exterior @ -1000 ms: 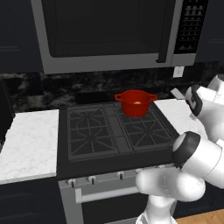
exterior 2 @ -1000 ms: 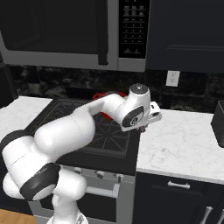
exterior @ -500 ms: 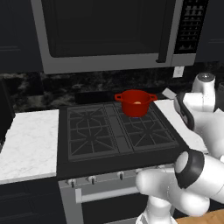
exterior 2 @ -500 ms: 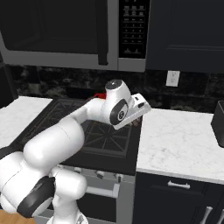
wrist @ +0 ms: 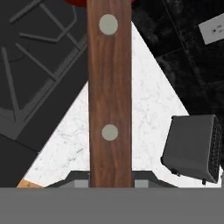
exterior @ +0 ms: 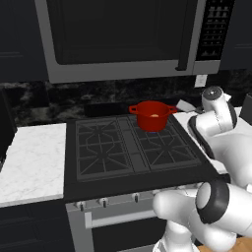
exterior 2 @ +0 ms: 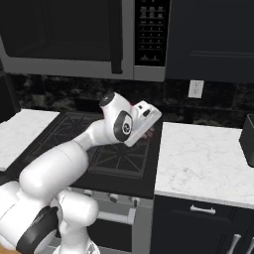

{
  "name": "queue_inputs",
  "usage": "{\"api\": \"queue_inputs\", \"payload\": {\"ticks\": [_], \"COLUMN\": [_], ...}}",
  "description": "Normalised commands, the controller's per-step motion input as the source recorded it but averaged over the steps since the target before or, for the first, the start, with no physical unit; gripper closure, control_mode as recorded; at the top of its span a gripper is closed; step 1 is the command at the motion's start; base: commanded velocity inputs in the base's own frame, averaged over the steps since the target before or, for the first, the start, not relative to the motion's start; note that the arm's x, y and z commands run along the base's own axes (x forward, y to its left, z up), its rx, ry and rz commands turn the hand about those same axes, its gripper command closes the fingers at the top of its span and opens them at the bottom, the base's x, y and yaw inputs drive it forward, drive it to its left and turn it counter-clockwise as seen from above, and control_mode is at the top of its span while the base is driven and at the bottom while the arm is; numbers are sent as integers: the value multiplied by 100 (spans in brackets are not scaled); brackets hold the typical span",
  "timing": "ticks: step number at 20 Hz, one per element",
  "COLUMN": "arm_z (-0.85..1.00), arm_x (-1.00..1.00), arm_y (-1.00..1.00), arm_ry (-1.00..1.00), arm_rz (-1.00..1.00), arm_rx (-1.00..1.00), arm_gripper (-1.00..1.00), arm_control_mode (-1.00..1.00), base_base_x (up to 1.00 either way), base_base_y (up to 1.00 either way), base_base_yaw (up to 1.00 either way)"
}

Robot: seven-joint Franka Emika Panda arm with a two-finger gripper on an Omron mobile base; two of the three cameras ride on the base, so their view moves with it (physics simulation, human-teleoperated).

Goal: Put the garlic and potato in the pot. Retrieve the spatula and lightly stir the vegetables in the pot.

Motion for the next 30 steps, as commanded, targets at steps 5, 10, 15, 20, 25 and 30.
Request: {"api": "queue_inputs", "payload": {"ticks": [5,10,15,20,25,30], "arm_z": [35,4,6,2,0,12], "arm_x": [43,40,35,18,0,1], "arm_y": [26,25,24,11,0,0], "arm_ry": [-1,2,0,0,1,7], "arm_rz": [7,6,1,0,0,2], "arm_rx": [-32,-27,-19,-12,0,-4], "arm_gripper": [100,100,100,100,100,100], "arm_control_mode": [-100,-100,-100,-100,-100,-100], "base_base_x": [0,0,0,0,0,0], "base_base_y": [0,0,0,0,0,0], "base_base_yaw": [0,0,0,0,0,0]}}
